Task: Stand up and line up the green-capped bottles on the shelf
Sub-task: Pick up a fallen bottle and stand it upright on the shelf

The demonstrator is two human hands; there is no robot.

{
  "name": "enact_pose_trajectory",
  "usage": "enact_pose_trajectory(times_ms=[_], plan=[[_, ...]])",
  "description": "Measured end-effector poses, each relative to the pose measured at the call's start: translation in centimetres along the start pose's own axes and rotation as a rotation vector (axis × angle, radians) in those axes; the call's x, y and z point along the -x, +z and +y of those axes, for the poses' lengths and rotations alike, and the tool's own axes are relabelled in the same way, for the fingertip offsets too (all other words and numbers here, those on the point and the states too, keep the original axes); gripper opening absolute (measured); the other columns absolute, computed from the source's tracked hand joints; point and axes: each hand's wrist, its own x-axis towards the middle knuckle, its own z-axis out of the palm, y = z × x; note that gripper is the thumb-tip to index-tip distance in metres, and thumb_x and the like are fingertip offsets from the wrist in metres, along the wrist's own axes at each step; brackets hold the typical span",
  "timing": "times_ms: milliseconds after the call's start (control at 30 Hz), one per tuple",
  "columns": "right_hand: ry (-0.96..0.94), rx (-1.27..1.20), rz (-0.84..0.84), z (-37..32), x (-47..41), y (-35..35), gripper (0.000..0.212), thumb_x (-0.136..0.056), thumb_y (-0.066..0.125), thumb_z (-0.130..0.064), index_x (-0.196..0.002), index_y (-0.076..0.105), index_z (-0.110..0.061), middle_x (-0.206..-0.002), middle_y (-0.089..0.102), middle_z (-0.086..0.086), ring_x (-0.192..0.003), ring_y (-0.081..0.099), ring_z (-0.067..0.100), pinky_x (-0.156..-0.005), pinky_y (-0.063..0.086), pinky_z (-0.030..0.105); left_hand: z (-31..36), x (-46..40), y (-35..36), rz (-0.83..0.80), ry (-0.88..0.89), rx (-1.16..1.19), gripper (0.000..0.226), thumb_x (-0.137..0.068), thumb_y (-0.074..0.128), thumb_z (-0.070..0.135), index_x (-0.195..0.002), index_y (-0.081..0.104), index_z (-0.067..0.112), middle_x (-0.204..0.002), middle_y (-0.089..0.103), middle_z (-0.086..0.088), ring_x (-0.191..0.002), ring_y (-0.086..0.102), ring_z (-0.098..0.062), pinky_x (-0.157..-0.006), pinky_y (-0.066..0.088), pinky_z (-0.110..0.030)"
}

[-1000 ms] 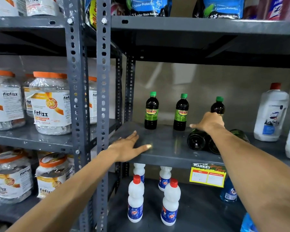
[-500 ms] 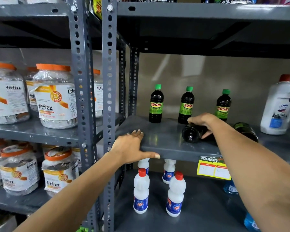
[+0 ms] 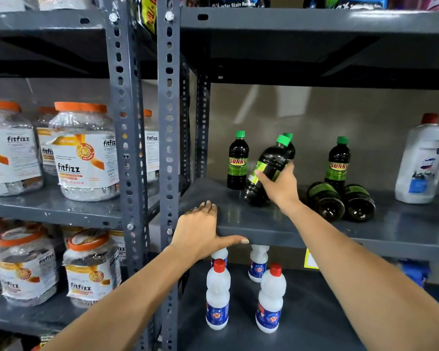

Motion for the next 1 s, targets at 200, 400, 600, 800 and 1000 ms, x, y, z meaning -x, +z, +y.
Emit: enact_pose_trajectory(times_ms=[200, 400, 600, 800, 1000], plan=[[-0.139, -0.032, -0.159, 0.8, 1.5, 2.2, 0.056, -0.079, 0.076, -0.041, -0.124, 0.052, -0.017, -0.119, 0.065, 0.006, -0.110, 0.062, 0.021, -0.096, 0.050, 0.038, 0.2, -0.1, 0.0, 0.038, 0.002, 0.029, 0.126, -0.053, 0.022, 0.102, -0.134, 0.054, 0.011, -0.148, 0.048, -0.006, -0.134, 0.047, -0.018, -0.098, 0.046, -0.033], [-0.033, -0.182, -0.363, 1.5, 0.9, 2.7, 0.070, -0.076, 0.072, -0.015, -0.138, 0.040, -0.015, -0.122, 0.065, 0.005, -0.117, 0.059, 0.023, -0.107, 0.042, 0.048, 0.2, -0.1, 0.3, 0.077, 0.009, 0.047, 0.121, -0.053, 0.019, 0.103, -0.117, 0.064, 0.011, -0.129, 0.064, -0.005, -0.115, 0.062, -0.019, -0.083, 0.053, -0.032], [-0.050, -0.109, -0.336, 1.5, 1.0, 2.7, 0.081, -0.075, 0.081, -0.018, -0.142, 0.035, -0.018, -0.132, 0.058, 0.001, -0.121, 0.057, 0.019, -0.104, 0.045, 0.041, 0.1, 0.0, 0.3, 0.084, 0.025, 0.091, 0.117, -0.051, 0.015, 0.104, -0.105, 0.066, 0.013, -0.110, 0.069, -0.001, -0.097, 0.067, -0.017, -0.074, 0.055, -0.032], [-0.067, -0.103, -0.334, 1.7, 0.6, 2.7, 0.089, -0.071, 0.085, -0.021, -0.144, 0.033, -0.020, -0.135, 0.056, 0.002, -0.121, 0.056, 0.019, -0.105, 0.044, 0.041, 0.1, 0.0, 0.3, 0.107, 0.031, 0.082, 0.118, -0.052, 0.014, 0.103, -0.106, 0.066, 0.012, -0.112, 0.069, -0.003, -0.100, 0.066, -0.019, -0.076, 0.054, -0.033], [-0.030, -0.202, -0.403, 1.3, 1.0, 2.8, 0.083, -0.080, 0.074, -0.002, -0.148, 0.029, -0.015, -0.133, 0.056, 0.003, -0.122, 0.056, 0.021, -0.107, 0.042, 0.039, 0.1, 0.1, 0.4, 0.100, 0.038, 0.069, 0.112, -0.055, 0.021, 0.102, -0.104, 0.066, 0.012, -0.106, 0.069, -0.002, -0.096, 0.066, -0.019, -0.073, 0.054, -0.033]])
